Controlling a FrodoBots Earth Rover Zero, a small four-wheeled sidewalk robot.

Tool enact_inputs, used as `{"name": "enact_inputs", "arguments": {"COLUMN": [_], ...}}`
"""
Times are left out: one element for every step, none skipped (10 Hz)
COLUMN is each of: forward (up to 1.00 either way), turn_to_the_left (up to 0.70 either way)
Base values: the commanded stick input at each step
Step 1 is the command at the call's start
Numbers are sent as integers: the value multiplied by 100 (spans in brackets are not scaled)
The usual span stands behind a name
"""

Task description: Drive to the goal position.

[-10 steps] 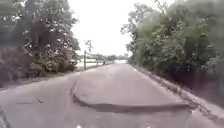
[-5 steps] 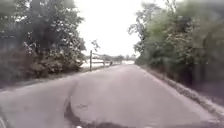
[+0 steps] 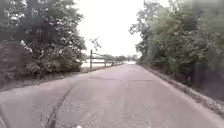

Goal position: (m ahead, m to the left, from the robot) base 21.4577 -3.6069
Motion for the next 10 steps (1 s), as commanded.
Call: {"name": "enact_inputs", "arguments": {"forward": [100, 100, 100, 100, 100, 100, 100, 100, 100, 100], "turn_to_the_left": [-8, -7, -7, -6, -5, -4, -4, -4, -4, -4]}}
